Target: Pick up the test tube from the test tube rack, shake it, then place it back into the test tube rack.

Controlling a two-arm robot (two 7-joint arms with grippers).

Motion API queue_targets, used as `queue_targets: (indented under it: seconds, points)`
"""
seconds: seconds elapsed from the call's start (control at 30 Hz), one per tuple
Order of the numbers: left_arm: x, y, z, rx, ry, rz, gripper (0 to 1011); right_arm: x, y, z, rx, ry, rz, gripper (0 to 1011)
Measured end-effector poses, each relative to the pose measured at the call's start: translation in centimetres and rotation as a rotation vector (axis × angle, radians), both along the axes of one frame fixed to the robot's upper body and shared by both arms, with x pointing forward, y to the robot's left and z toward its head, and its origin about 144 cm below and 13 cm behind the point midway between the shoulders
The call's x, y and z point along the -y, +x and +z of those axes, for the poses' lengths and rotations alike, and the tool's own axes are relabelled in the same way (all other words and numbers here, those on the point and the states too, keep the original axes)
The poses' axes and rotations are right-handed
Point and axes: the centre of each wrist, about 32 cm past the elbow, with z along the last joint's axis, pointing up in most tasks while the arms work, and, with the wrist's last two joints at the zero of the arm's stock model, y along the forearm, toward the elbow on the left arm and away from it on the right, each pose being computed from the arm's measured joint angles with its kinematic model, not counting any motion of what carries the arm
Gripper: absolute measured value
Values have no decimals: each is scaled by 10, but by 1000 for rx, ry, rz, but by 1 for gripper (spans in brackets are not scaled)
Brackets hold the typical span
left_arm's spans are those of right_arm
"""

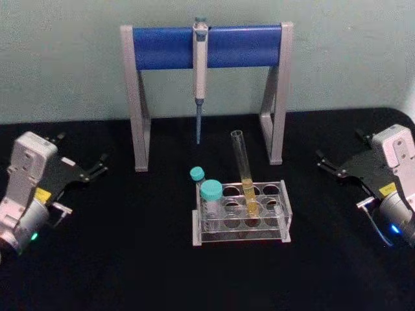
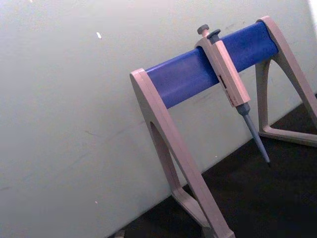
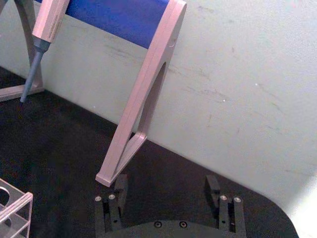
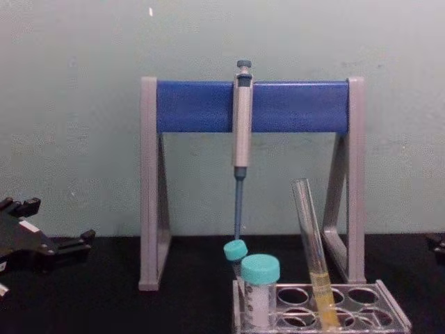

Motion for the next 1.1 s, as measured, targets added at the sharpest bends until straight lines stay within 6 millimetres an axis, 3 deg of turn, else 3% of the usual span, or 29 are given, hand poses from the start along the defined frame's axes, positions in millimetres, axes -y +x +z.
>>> queue_targets:
  seconds: [0.63,1.1]
  points:
    - [0,0,0,0,0,0,1002,5,-1,9,22,72,30,1000]
    - [0,0,0,0,0,0,1001,3,-7,30,44,187,287,1000]
